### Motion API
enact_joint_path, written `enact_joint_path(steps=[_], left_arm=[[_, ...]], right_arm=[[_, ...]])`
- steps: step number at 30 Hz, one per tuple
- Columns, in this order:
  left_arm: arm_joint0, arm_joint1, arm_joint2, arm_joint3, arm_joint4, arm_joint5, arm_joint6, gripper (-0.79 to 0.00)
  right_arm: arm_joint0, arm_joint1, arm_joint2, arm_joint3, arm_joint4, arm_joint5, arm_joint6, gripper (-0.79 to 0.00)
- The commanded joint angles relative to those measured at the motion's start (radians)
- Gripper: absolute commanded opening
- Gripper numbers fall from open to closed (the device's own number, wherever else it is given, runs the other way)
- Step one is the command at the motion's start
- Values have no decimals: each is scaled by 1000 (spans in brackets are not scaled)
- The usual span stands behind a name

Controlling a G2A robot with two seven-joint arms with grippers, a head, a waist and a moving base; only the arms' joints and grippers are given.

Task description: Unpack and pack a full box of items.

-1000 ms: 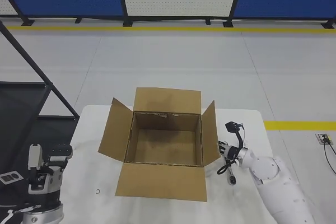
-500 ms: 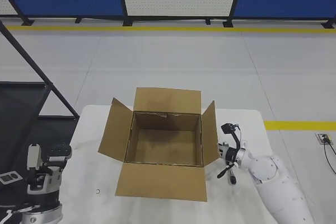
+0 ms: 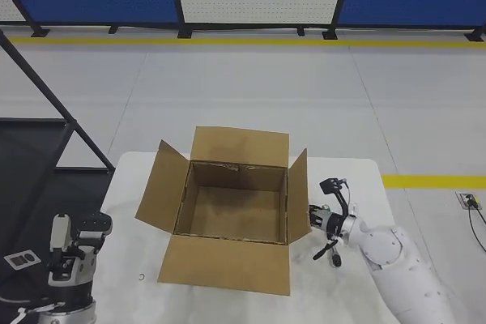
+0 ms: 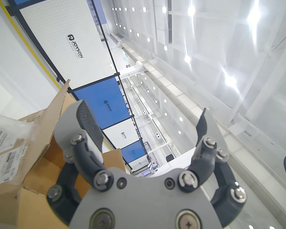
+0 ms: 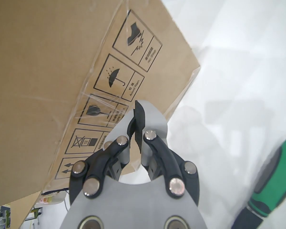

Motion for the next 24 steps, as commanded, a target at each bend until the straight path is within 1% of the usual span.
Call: enact_joint_path(steps=[1,5,9,10,11,12,13,14,17,24], left_arm=[[4,-1,-2,-4,-4,-4,-1,0],[8,-2,-5,-5,-10,-3,-16,0],[5,-2,4,-8,-8,-6,-45,0],[5,-2,8,-10,-11,-17,-61,0],[6,-2,10,-10,-11,-25,-72,0],[6,-2,10,-10,-11,-25,-72,0],[6,-2,10,-10,-11,-25,-72,0],[6,-2,10,-10,-11,-25,-72,0],[6,-2,10,-10,-11,-25,-72,0],[6,-2,10,-10,-11,-25,-72,0]], right_arm=[[-35,15,50,-66,-38,10,1,-785],[-120,46,152,-228,-106,74,62,-785],[-199,68,226,-370,-181,132,129,-785],[-221,72,236,-402,-198,126,145,-751],[-242,77,248,-429,-209,117,163,-628],[-261,81,263,-453,-226,116,174,-468],[-280,85,275,-475,-234,117,183,-286],[-298,88,286,-497,-242,119,194,0],[-344,96,308,-556,-277,130,232,0],[-348,97,309,-563,-284,133,234,0]])
